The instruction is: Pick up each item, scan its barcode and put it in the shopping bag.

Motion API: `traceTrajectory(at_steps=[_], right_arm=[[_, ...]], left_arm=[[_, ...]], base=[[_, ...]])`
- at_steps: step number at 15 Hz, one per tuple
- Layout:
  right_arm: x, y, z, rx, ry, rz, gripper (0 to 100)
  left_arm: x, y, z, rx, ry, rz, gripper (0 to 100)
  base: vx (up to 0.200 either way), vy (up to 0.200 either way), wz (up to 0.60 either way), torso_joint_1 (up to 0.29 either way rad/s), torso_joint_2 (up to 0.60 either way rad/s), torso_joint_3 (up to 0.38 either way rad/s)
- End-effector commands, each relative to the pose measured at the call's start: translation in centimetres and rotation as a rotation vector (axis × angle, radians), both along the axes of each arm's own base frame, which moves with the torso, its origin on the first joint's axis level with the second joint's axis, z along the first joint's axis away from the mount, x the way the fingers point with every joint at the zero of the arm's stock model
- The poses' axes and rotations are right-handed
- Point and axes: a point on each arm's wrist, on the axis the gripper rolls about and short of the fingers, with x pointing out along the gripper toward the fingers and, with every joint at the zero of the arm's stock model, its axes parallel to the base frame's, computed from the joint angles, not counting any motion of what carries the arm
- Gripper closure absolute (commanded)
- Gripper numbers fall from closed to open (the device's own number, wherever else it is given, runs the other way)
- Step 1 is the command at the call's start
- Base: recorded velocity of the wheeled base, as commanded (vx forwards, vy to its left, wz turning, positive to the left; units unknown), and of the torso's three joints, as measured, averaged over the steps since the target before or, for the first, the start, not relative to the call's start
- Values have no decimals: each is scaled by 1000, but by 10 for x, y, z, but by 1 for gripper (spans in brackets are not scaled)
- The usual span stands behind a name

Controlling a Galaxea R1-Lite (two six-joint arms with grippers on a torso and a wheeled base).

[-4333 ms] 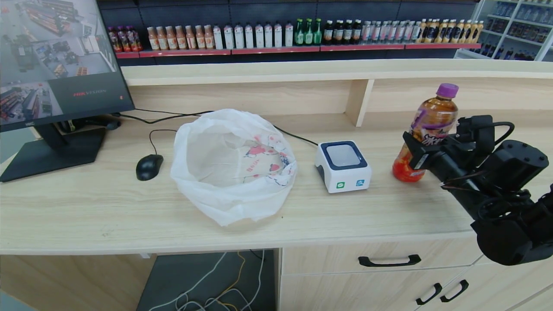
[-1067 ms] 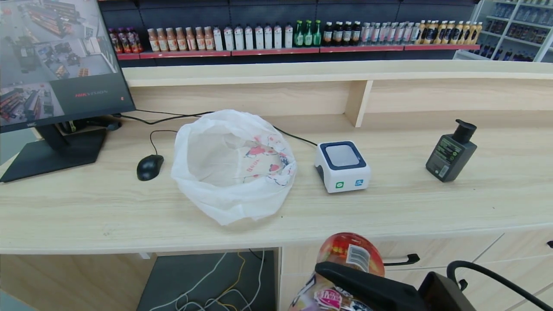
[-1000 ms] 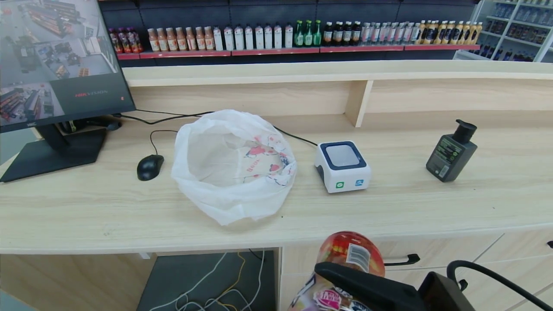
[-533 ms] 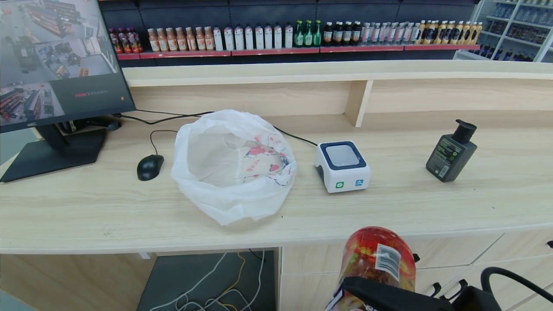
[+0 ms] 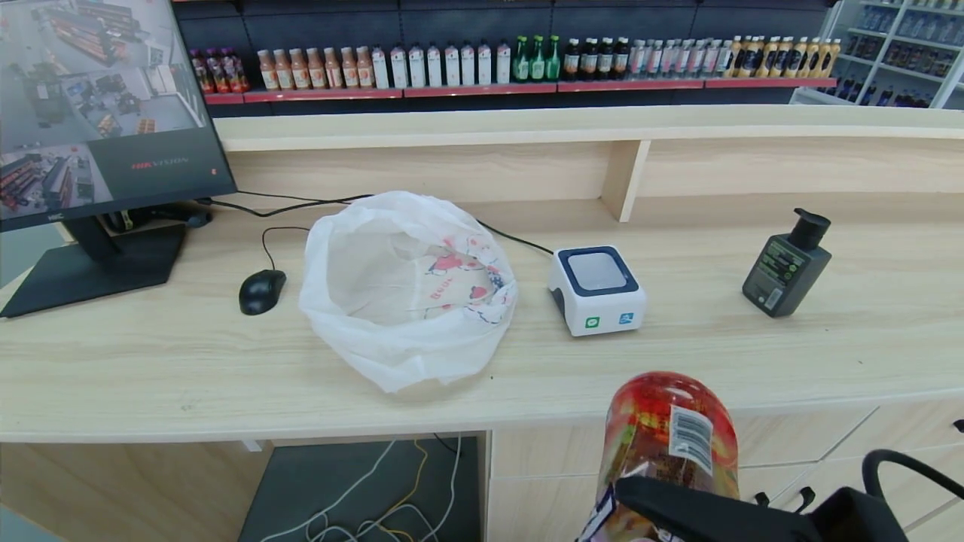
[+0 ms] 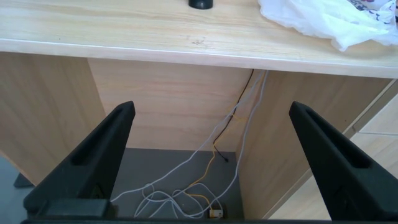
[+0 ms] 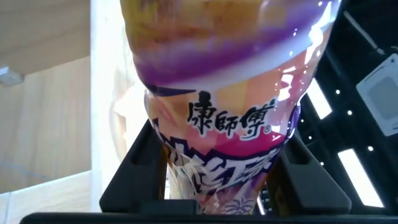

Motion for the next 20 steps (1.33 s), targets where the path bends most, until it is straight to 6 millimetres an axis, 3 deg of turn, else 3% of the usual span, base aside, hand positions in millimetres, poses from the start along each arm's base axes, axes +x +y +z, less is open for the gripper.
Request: traceTrajectory(at_steps=[1,5,20], right_arm=[[12,-3,3,2,-32,-12,100],[30,-9,8,-12,-108,-24,100],[34,-7,7,-2,-70,-6,100]], left_arm=[[0,0,0,0,0,1,0],[0,0,0,0,0,1,0],[0,0,0,0,0,1,0]], base=[[0,0,0,0,0,0],[0,0,0,0,0,0],[0,0,0,0,0,0]])
